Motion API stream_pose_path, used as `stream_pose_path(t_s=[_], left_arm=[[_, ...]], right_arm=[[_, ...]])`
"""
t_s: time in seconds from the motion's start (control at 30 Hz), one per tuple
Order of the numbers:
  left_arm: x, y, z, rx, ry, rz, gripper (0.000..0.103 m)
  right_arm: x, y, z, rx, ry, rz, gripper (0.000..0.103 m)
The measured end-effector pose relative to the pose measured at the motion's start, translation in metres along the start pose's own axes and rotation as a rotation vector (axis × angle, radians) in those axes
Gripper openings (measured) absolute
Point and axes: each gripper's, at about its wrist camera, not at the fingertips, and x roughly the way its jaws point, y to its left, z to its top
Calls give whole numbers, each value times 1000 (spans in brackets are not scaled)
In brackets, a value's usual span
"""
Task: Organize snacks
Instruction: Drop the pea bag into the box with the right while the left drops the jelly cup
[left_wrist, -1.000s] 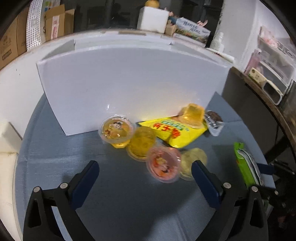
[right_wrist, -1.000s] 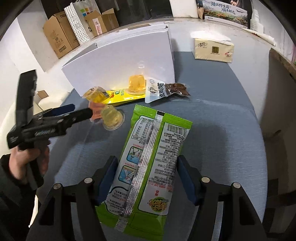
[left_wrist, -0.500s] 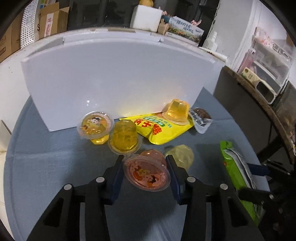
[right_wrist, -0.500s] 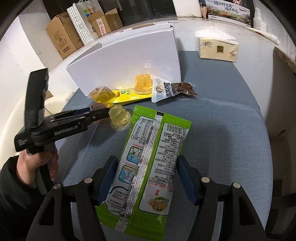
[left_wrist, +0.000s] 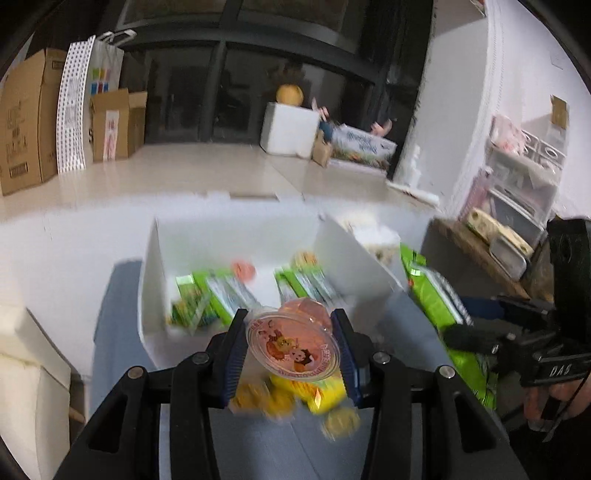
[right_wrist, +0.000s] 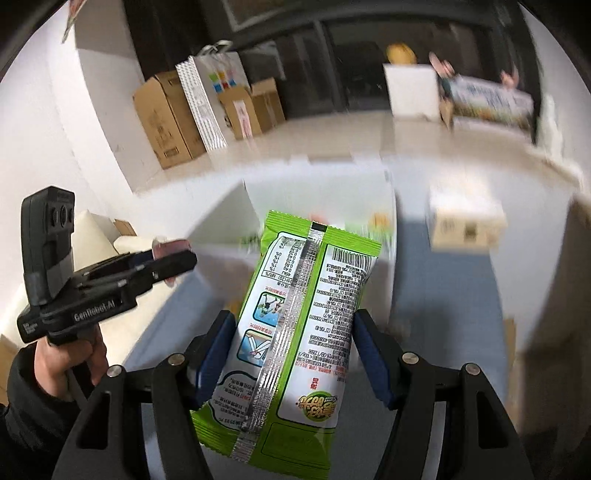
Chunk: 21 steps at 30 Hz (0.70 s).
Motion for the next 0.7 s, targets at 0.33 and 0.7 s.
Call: stream_pose_path(t_s=[0.33, 0.7], left_arm=[[79, 46, 56, -46, 79, 86, 49], [81, 62, 46, -64, 72, 156, 103]], right_arm=[[92, -15, 106, 7, 72, 9, 70], [126, -37, 111, 63, 71, -30, 103]])
